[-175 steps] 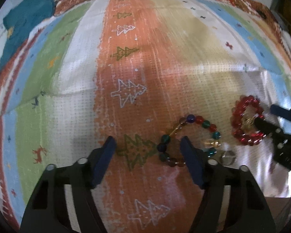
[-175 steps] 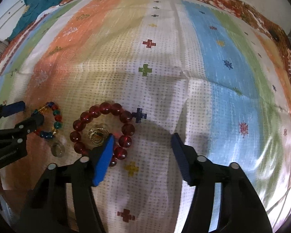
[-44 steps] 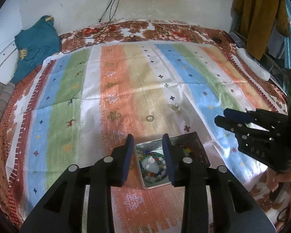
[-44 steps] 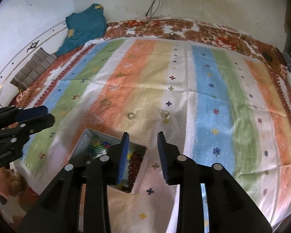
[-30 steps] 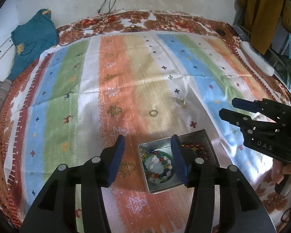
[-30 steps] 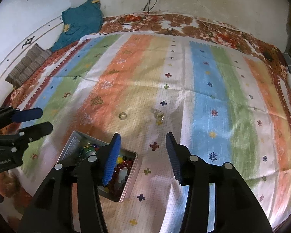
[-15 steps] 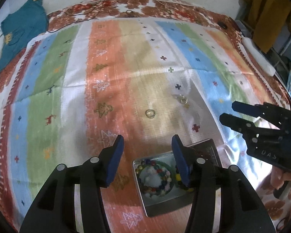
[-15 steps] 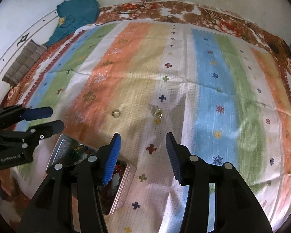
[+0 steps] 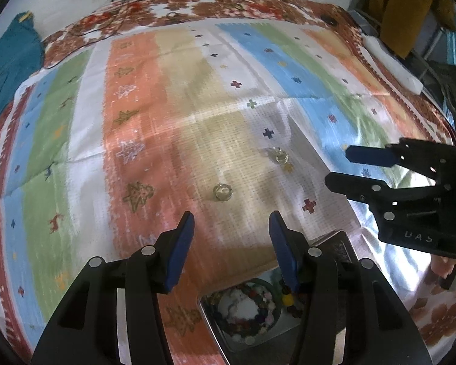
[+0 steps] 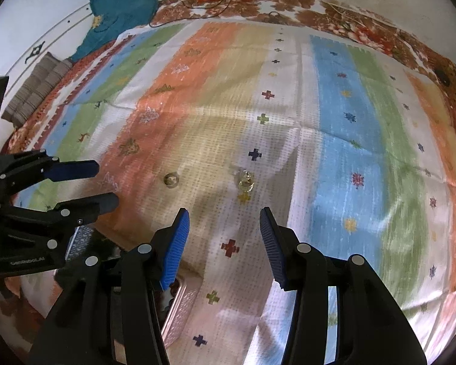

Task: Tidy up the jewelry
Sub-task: 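Move both open tools toward the two small rings on the cloth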

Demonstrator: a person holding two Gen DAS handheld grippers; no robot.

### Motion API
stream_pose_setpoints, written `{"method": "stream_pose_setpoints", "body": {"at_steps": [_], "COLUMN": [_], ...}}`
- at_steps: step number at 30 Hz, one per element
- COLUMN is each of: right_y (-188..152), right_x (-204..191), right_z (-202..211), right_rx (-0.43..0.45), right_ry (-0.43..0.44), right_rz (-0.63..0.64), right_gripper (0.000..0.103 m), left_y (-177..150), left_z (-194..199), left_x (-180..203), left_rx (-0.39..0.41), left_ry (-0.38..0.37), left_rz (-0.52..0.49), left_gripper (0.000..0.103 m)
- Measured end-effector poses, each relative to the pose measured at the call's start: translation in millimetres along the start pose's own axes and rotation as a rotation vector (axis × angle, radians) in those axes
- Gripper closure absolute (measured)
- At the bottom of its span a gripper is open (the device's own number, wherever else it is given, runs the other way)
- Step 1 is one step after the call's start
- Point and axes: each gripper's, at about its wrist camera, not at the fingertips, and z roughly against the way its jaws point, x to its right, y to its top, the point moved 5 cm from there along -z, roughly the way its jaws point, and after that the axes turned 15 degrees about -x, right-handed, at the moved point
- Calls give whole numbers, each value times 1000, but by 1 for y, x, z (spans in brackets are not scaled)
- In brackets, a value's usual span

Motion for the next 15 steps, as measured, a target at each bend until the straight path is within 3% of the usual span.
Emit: {"method": "stream_pose_setpoints", "body": {"at_steps": [15], "right_y": [20], "right_x": [6], "right_z": [-31], "right_rx": [-50], "right_ry": [-16], "right_rz": [26], "right_gripper": [55], "left_y": [21], "left_z": [-33], "left_x": [-13], "left_rx": [-62], "left_ry": [8], "left_rz": [-47], "left_gripper": [52]}}
